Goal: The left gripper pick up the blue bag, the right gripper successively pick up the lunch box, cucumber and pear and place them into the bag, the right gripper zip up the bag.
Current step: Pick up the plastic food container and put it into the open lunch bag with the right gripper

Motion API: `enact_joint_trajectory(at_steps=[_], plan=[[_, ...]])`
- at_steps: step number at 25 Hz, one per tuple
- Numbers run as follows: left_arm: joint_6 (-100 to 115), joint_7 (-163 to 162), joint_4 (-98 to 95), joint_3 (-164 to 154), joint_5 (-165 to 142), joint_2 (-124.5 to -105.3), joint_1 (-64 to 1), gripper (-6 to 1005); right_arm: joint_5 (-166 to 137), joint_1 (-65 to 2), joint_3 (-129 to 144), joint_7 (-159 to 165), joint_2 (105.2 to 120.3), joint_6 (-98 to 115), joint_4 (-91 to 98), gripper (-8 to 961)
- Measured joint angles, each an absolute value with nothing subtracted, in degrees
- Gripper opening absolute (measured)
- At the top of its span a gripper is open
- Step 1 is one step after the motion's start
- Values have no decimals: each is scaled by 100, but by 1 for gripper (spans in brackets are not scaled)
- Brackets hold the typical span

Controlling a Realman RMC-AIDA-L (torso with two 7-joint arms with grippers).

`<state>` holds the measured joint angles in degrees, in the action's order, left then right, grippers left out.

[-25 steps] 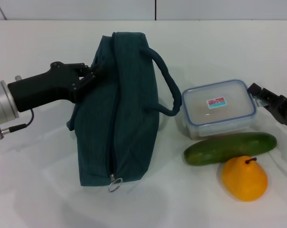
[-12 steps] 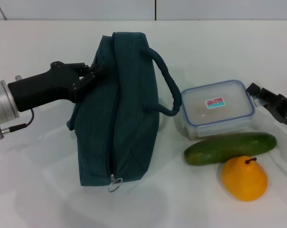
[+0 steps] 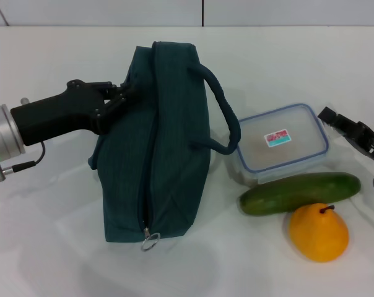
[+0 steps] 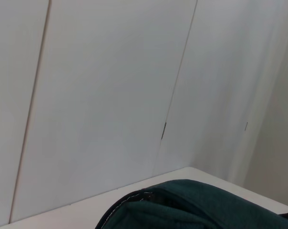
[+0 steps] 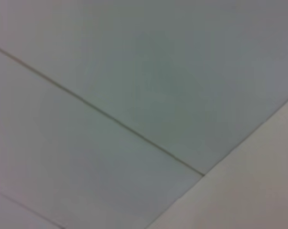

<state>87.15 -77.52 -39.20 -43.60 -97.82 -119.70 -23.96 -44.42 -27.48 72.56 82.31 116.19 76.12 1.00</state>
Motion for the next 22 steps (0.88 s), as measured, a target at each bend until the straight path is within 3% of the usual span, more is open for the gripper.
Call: enact_joint_trajectory(at_steps=[22], plan=[[9307,-7778,-3973,-4317,-9483,-11947,-2266,87,-4769,-2461,7367,7657,11373,7879,1513,98]])
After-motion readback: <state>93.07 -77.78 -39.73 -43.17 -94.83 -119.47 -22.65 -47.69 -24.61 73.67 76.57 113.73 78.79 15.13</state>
